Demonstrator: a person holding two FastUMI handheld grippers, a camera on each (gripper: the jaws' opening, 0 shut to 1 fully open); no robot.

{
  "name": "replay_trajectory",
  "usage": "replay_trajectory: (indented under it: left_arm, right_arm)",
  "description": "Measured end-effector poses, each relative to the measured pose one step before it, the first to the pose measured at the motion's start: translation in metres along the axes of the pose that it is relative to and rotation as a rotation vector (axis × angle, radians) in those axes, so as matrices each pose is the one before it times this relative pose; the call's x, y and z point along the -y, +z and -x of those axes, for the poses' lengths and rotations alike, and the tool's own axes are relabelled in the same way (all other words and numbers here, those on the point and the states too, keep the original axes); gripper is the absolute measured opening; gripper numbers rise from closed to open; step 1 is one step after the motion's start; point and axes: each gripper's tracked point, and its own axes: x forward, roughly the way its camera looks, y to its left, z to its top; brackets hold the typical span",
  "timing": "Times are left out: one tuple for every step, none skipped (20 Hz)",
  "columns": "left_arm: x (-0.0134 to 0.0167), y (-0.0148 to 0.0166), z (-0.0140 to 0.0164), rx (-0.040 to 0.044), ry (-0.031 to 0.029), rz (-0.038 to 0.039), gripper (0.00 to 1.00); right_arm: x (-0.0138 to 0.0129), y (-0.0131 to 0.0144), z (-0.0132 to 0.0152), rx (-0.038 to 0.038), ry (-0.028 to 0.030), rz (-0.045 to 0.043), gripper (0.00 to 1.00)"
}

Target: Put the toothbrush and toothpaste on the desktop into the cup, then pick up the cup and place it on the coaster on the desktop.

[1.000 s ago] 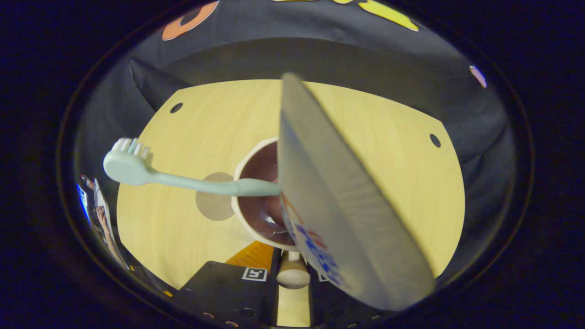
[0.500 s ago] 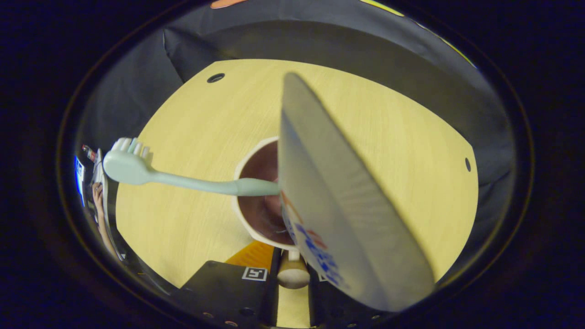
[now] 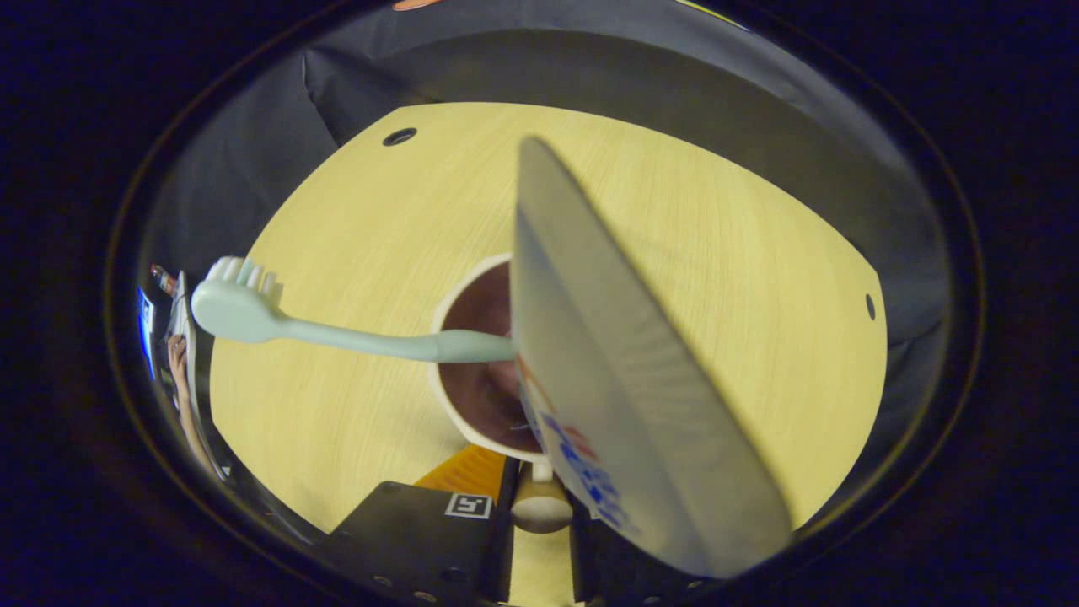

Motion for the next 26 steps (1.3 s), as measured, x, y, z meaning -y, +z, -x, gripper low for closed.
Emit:
replay_trajectory:
  left_arm:
    - [0.00293,-0.00101,0.00006,-0.00323,-0.00834,0.00472,0.98]
    - [0.00262,-0.00253,0.00086,-0.00819,-0.00473,0.00581,0.98]
    - [0.00076,-0.00320,0.00149,-0.01044,-0.00085,0.00322,0.98]
    - [0.00016,-0.00061,-0.00022,-0.00557,0.00284,0.00283,0.98]
    - [0.00027,0.00002,0.00094,-0.00186,0.00337,0.00338,0.98]
    - [0.00136,-0.00045,0.00061,-0.00459,-0.00052,0.00507,0.98]
    - [0.00208,-0.00008,0.00063,-0.00210,-0.00427,0.00602,0.98]
    - [0.00105,-0.00022,-0.00114,-0.00480,-0.00366,0.00481,0.98]
    - [0.00172,0.00030,-0.00099,-0.00477,-0.00694,0.00984,0.98]
    - [0.00157,-0.00078,-0.00268,-0.00566,0.00115,0.00574,0.98]
    - [-0.00014,0.00094,-0.00098,-0.00268,0.00491,-0.00026,0.98]
    - [-0.00105,-0.00083,-0.00316,-0.00862,0.00525,-0.00429,0.98]
    - [0.00000,-0.00037,-0.00149,-0.00760,0.00253,-0.00193,0.98]
    - [-0.00098,0.00075,-0.00005,-0.00383,0.00287,-0.00367,0.99]
    - [0.00028,0.00380,0.00049,0.00883,0.00161,-0.00317,0.99]
    - [-0.00044,0.00209,-0.00081,0.00582,0.00433,-0.00887,0.99]
    - [-0.00027,0.00372,-0.00018,0.01153,0.00935,-0.01076,0.98]
    - [-0.00251,0.00660,-0.00066,0.01941,0.02215,-0.01505,0.98]
    - [0.00129,0.00534,-0.00098,0.00864,0.00995,-0.00623,0.99]
    - [0.00401,0.00489,-0.00087,-0.00210,-0.01161,-0.00351,0.98]
    - [0.00328,0.00496,-0.00081,-0.00256,-0.00595,0.00090,0.98]
    - [0.00368,0.01120,-0.00304,0.00683,-0.00184,0.00431,0.98]
    - [0.00603,0.01114,-0.00383,-0.00071,-0.00413,0.00346,0.98]
    - [0.00397,0.00643,0.00468,0.01174,-0.00805,0.00097,0.98]
    - [0.00582,0.00740,0.00593,0.01194,-0.00788,0.00208,0.98]
    - [0.00464,0.00616,0.00644,0.00761,-0.01132,0.00308,0.98]
  right_arm:
    - [-0.00044,0.00069,0.00265,0.00784,0.00017,0.00728,0.27]
    - [-0.00336,0.00226,0.00491,0.01025,0.01398,-0.00037,0.28]
    - [-0.00108,0.00118,0.00543,0.01622,0.00103,-0.00109,0.41]
    - [-0.00137,0.00082,0.00686,0.01973,0.00435,-0.00260,0.52]
    - [0.00137,-0.00091,0.00676,0.01620,-0.00713,0.00206,0.71]
    - [-0.00004,-0.00190,0.01046,0.01636,-0.00006,-0.00884,0.75]
    - [-0.00085,-0.00226,0.01196,0.01909,0.00862,-0.00600,0.77]
    - [0.00134,-0.00018,0.01296,0.02934,0.00847,0.00106,0.81]
    - [0.00241,0.00127,0.01321,0.03688,0.00411,0.00404,0.87]
    - [0.00267,-0.00041,0.01372,0.03458,0.00027,-0.00033,0.87]
    - [0.00155,-0.00096,0.01394,0.03104,0.01040,-0.00868,0.88]
    - [0.00144,-0.00133,0.01511,0.02842,0.01234,-0.01126,0.88]
    - [0.00312,-0.00274,0.01154,0.02710,0.01043,-0.00830,0.90]
    - [0.00640,-0.00390,0.01370,0.02569,0.00170,-0.00374,0.92]
    - [0.00629,-0.00252,0.01293,0.03021,0.00381,-0.00231,0.92]
    - [0.00582,-0.00461,0.01475,0.02931,-0.00080,-0.00792,0.92]
    - [0.00491,-0.00336,0.01435,0.03352,0.00878,-0.01312,0.94]
    - [0.00830,-0.00585,0.01643,0.03250,0.00244,-0.00706,0.93]
    - [0.00855,-0.00266,0.01633,0.04141,0.00303,-0.01160,0.94]
    - [0.00908,-0.00295,0.01632,0.04423,0.00186,-0.01036,0.94]
    - [0.01032,-0.00351,0.01614,0.04031,-0.00404,-0.00739,0.94]
    - [0.01044,-0.00316,0.01568,0.04441,-0.00728,-0.00979,0.94]
    - [0.01044,-0.00346,0.01273,0.04246,-0.01289,-0.00816,0.94]
    - [0.00981,-0.00547,0.00906,0.04232,-0.01510,-0.00463,0.94]
    - [0.01194,-0.00642,0.00860,0.04204,-0.02025,-0.00028,0.94]
    - [0.01368,-0.00816,0.01066,0.04415,-0.02561,0.00571,0.94]
